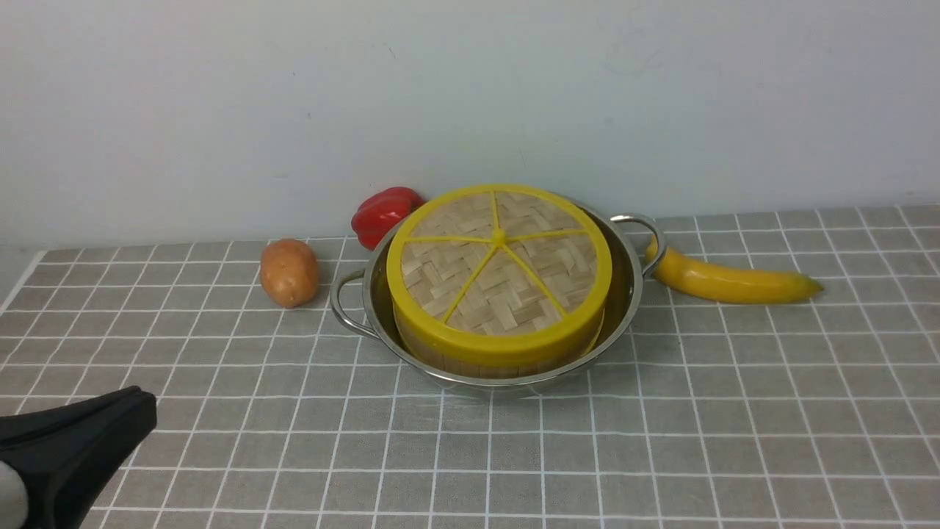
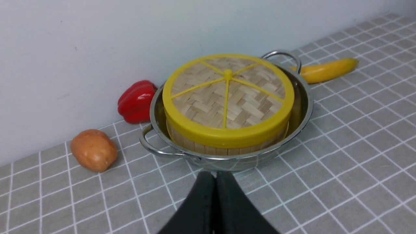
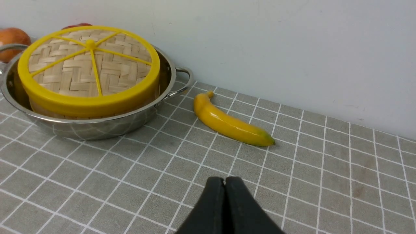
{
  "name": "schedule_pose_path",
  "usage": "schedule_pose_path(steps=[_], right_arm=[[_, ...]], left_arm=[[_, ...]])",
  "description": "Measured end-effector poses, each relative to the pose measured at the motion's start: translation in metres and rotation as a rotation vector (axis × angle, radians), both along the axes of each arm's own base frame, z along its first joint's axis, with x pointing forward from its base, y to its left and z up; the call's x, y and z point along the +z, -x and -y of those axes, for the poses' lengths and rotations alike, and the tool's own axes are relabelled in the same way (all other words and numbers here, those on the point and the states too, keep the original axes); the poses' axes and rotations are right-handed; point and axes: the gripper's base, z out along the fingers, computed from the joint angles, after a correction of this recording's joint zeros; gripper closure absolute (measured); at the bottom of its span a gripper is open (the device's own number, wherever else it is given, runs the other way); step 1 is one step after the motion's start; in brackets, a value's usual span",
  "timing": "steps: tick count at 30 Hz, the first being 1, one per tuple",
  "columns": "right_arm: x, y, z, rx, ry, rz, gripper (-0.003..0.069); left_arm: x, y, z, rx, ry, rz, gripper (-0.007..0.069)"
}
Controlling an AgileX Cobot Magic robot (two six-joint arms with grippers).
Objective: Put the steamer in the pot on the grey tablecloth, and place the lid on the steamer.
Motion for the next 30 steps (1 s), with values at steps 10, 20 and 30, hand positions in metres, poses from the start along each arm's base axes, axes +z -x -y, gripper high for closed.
schedule_pose_path(steps=[10,20,30], right_arm=[[0.000,0.000,0.000,0.000,0.000,0.000,0.0645],[0.000,0.000,-0.001,0.007,-0.016,-0.005,0.0613],[-0.001,0.001,-0.003,0.022,-0.052,-0.019,0.0581]], left_arm=[[0.000,-0.003,0.001,-0.007,-0.036,0.018,0.0615],[-0.077,-0.016,-0.030,0.323,-0.158,-0.030,0.0602],[-0.117,0.016,-0.044,0.509,-0.052,0.238,0.0592]])
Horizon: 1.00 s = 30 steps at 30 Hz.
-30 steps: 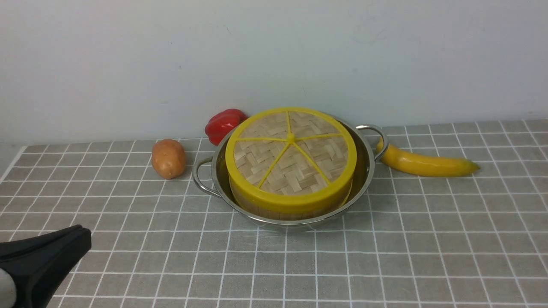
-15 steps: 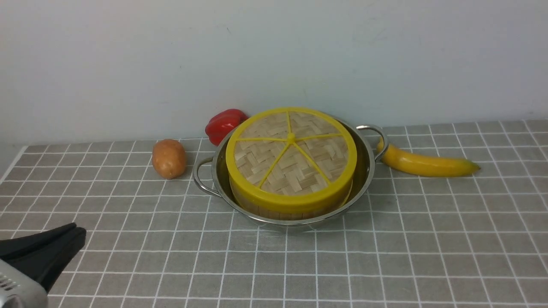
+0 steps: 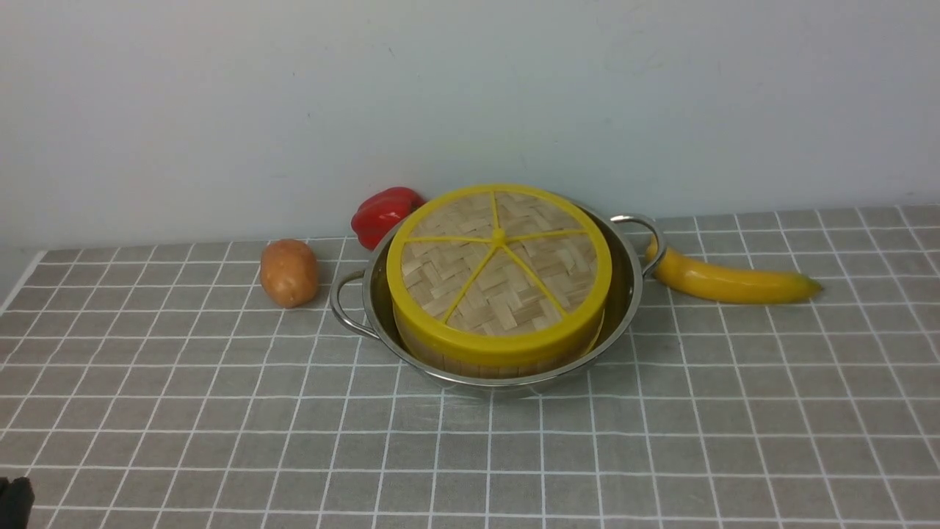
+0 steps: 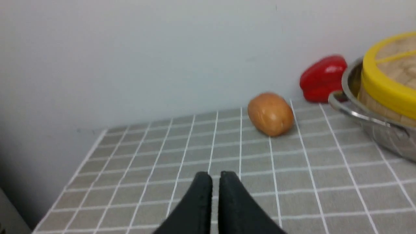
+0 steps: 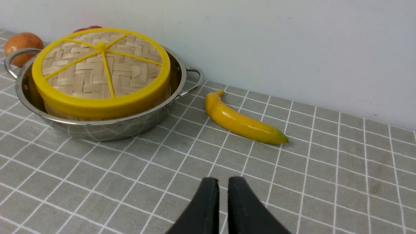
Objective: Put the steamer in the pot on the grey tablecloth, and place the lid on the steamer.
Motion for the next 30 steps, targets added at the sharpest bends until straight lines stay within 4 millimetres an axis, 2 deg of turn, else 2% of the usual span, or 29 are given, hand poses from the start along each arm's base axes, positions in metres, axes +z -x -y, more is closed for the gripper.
schedule_pose_path(steps=[6,25,30], right_arm=[[-0.0003,0.0006,-0.0019,0.013,-0.030,-0.012,0.0564],[-0.0004,0.0009,-0.0021,0.014,-0.036,-0.014,0.0503],[-0.0039,0.0087,0.0047,-0.087,-0.057,0.040,0.0492]], left_arm=[[-0.0066,0.0072,-0.0026,0.034,0.006,-0.044,0.0570],[-0.0089,0.0078,-0.0032,0.041,0.008,-0.069,0.0511],[-0.0089,0.0078,-0.0032,0.041,0.008,-0.069,0.0503]])
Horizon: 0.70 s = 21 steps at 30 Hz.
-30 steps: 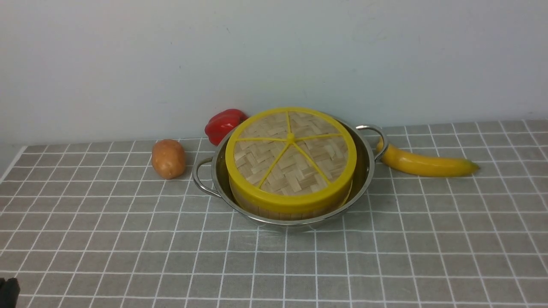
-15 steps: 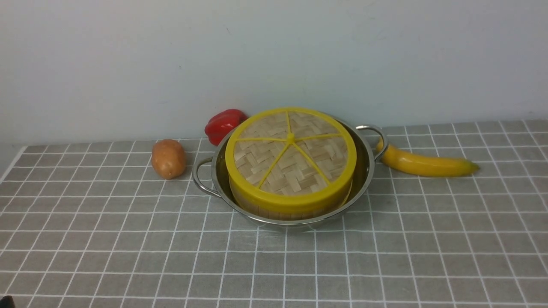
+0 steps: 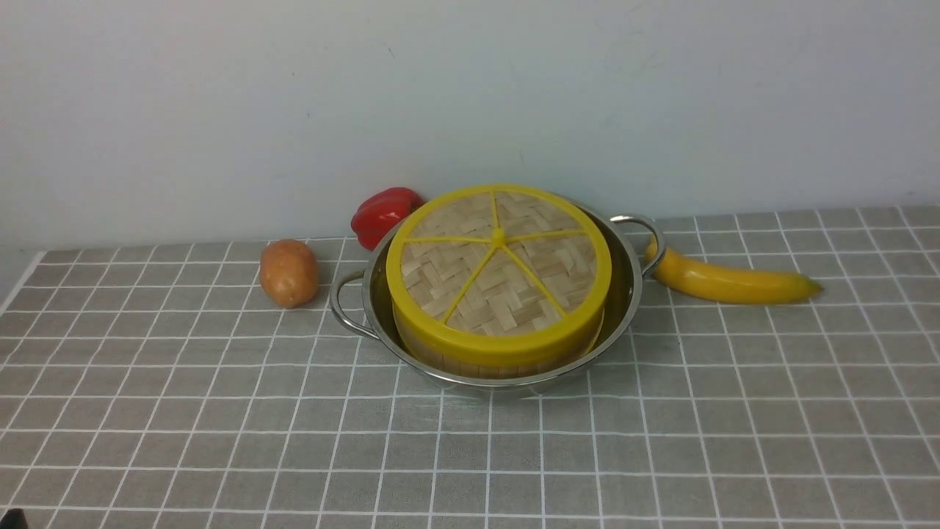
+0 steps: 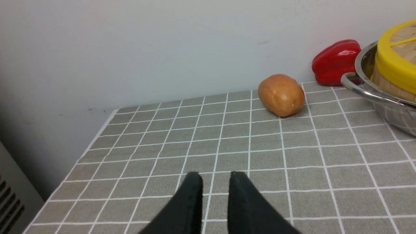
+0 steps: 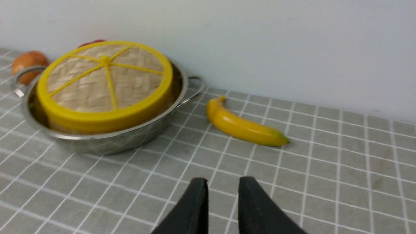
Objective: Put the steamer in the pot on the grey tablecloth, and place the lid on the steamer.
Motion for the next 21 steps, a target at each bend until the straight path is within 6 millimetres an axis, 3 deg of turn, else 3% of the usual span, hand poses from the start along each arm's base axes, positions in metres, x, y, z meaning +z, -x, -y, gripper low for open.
schedule_pose_path(steps=[9,17,21], right_arm=[[-0.052,-0.004,0.005,-0.208,-0.035,0.244,0.0467],[-0.113,-0.017,0.005,-0.211,-0.021,0.125,0.0441],[-0.115,-0.017,0.005,-0.211,-0.022,0.124,0.0430]], left_arm=[[0.000,0.000,0.000,0.000,0.000,-0.001,0.0486],[0.000,0.000,0.000,0.001,0.000,-0.003,0.0471],[0.000,0.000,0.000,0.001,0.000,-0.003,0.0458]])
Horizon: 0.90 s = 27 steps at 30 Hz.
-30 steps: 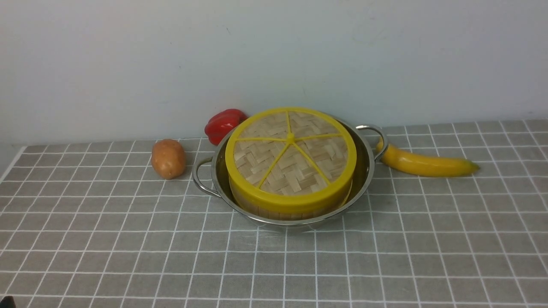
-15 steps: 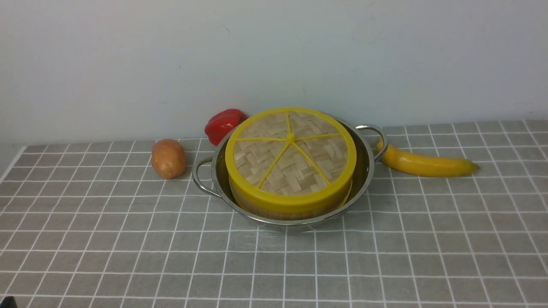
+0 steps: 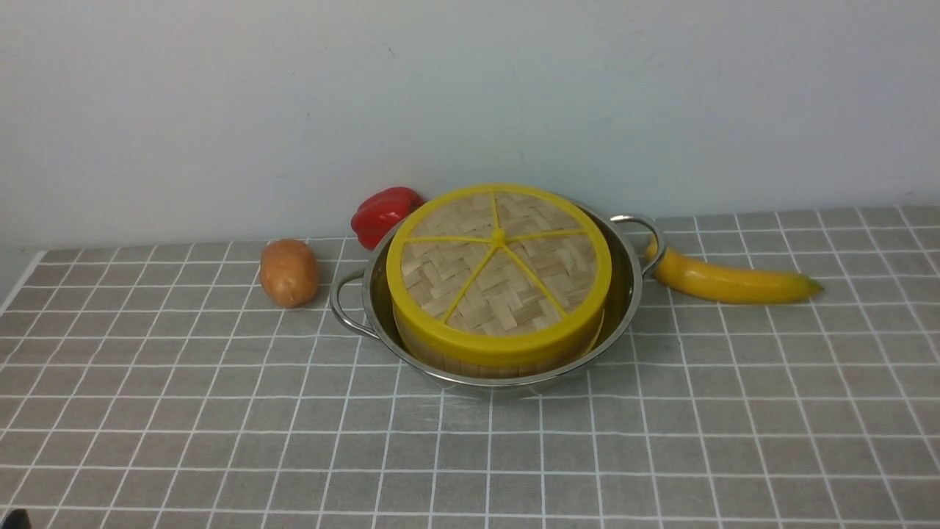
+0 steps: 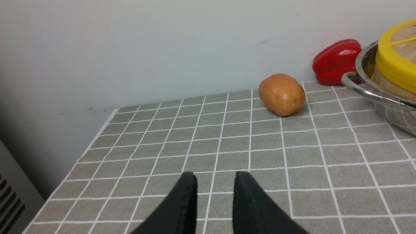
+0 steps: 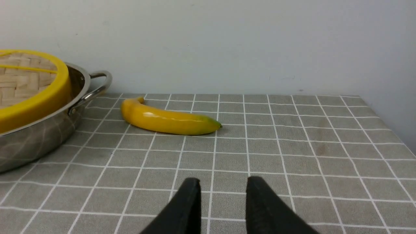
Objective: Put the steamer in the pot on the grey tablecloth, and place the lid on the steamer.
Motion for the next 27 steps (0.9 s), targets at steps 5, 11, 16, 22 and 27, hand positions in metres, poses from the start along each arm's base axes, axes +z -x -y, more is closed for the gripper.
schedule_pose_path(steps=[5,11,16,22,27], right_arm=[[0.0004,-0.0001,-0.0001,0.001,0.000,0.005,0.0421],[0.0005,-0.0001,-0.0001,0.001,0.000,0.005,0.0419],[0.0005,-0.0001,-0.0001,0.001,0.000,0.006,0.0419],[0.0005,-0.0001,-0.0001,0.001,-0.001,0.006,0.0419],[0.0005,-0.0001,-0.0001,0.001,-0.001,0.006,0.0419]], left_arm=[[0.0000,0.0000,0.0000,0.000,0.000,0.000,0.0447],[0.0000,0.0000,0.0000,0.000,0.000,0.000,0.0436],[0.0000,0.0000,0.0000,0.000,0.000,0.000,0.0433],[0.0000,0.0000,0.0000,0.000,0.000,0.000,0.0419],[0.0000,0.0000,0.0000,0.000,0.000,0.000,0.0412]])
